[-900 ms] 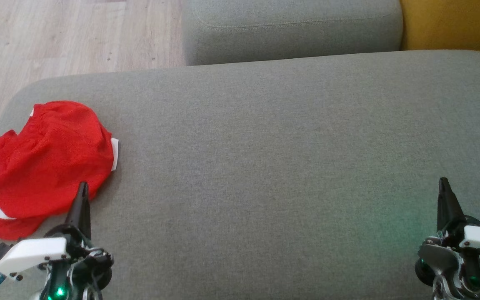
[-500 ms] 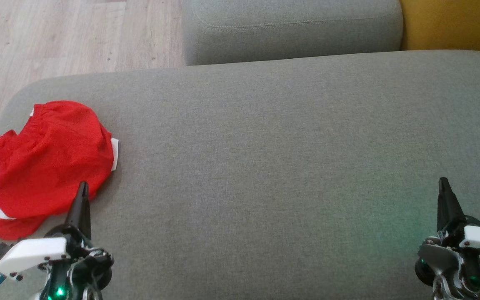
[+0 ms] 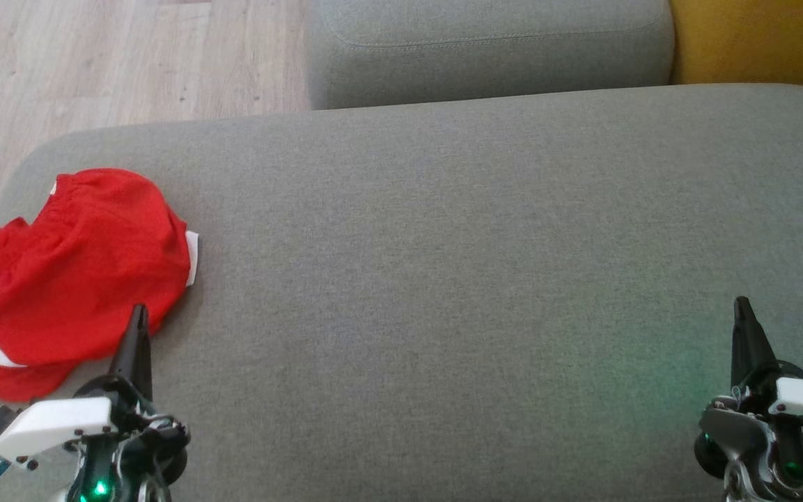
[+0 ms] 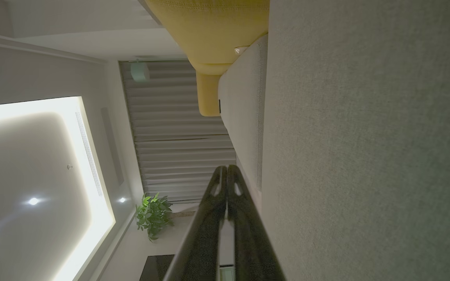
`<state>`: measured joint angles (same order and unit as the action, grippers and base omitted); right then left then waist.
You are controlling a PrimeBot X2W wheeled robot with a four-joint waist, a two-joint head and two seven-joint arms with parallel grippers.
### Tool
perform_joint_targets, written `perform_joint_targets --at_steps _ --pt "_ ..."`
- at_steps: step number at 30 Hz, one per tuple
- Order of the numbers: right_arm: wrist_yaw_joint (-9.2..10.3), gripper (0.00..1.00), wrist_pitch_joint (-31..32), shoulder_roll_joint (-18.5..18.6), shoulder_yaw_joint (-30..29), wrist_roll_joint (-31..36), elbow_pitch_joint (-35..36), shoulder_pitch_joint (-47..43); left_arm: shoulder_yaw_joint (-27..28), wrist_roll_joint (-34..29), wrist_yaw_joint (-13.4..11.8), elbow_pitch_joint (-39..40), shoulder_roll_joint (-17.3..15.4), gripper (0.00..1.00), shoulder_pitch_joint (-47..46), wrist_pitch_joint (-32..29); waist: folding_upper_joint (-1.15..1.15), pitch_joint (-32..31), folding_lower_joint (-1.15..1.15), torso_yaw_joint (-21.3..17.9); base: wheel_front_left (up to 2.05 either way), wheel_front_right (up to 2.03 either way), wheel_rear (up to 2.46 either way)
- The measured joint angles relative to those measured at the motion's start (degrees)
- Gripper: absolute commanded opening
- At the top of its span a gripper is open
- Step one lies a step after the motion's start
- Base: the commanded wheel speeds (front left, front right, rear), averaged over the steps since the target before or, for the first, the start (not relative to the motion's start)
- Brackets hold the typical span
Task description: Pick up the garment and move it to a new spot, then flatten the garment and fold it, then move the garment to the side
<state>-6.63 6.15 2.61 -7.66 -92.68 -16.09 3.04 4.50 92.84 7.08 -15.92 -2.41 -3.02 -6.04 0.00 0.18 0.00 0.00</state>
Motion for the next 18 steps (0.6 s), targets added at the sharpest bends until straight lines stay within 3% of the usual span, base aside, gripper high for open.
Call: perform_joint_targets --at_steps 18 --pt "0.0 0.0 0.0 0.0 0.0 0.0 0.0 0.0 0.0 0.0 0.0 0.0 0.0 0.0 0.0 0.0 0.0 0.0 0.0 0.0 0.0 0.0 0.0"
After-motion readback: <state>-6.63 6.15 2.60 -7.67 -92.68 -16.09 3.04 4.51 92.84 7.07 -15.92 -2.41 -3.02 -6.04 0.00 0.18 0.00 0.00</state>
